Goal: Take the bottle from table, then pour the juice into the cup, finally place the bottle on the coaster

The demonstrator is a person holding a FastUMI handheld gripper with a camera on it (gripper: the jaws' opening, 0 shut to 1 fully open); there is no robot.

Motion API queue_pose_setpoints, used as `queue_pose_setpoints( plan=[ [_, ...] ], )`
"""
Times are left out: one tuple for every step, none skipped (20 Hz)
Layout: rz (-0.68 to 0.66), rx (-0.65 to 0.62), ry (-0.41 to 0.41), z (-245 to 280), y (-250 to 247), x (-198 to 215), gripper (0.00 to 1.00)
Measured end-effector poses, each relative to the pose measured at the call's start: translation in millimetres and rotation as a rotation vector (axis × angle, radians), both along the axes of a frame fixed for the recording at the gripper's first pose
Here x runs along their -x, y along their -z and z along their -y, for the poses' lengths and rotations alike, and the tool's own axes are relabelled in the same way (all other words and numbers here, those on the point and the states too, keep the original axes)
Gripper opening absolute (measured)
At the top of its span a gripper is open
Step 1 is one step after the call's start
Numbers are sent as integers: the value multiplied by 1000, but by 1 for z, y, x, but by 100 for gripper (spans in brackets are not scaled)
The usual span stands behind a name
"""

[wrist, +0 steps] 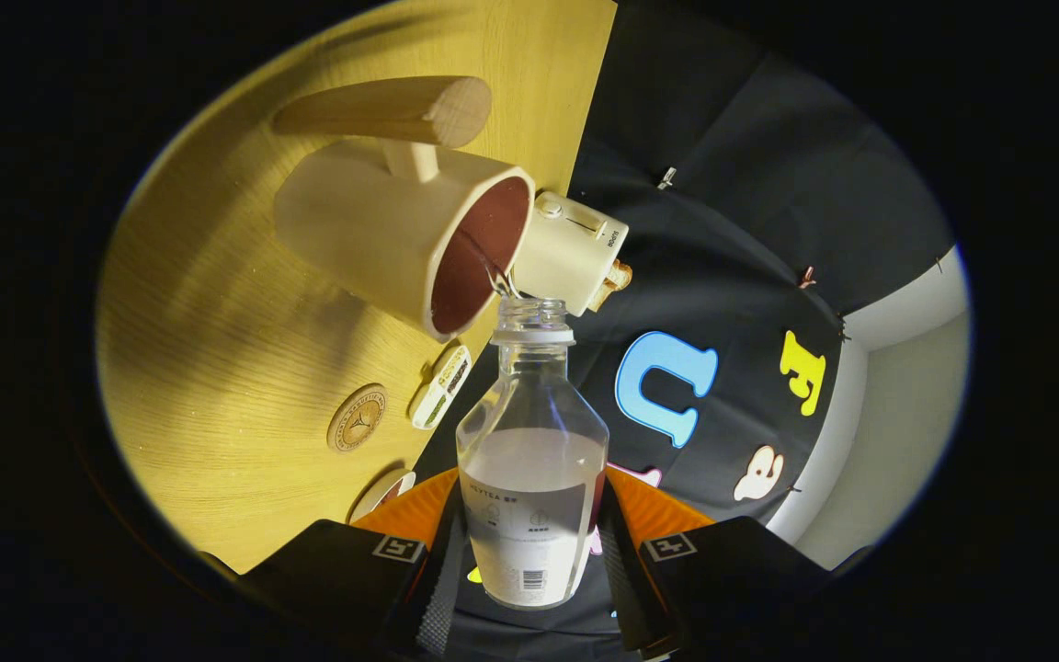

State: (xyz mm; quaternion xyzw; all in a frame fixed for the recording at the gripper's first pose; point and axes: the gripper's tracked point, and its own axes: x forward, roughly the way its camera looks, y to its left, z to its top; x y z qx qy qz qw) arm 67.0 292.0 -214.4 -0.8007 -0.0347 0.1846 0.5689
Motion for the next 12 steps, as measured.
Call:
queue_pose_setpoints(
  plan=[
    [4,10,-9,0,0,0,71],
    [6,18,-17,-1,-1,0,71],
    [10,24,-26,-1,-2,0,71],
    [15,29,-36,-2,-3,-2,71],
    [19,36,-47,-2,-4,-1,71],
    [25,43,-58,-3,-4,-2,71],
    [32,49,-71,-3,-5,-2,71],
    [36,57,-83,-6,-6,-4,71],
    [43,64,-97,-6,-7,-5,71],
    [49,71,-110,-7,-7,-7,71],
    [57,77,-122,-7,-8,-7,71],
    [65,83,-135,-6,-9,-7,71]
  ],
)
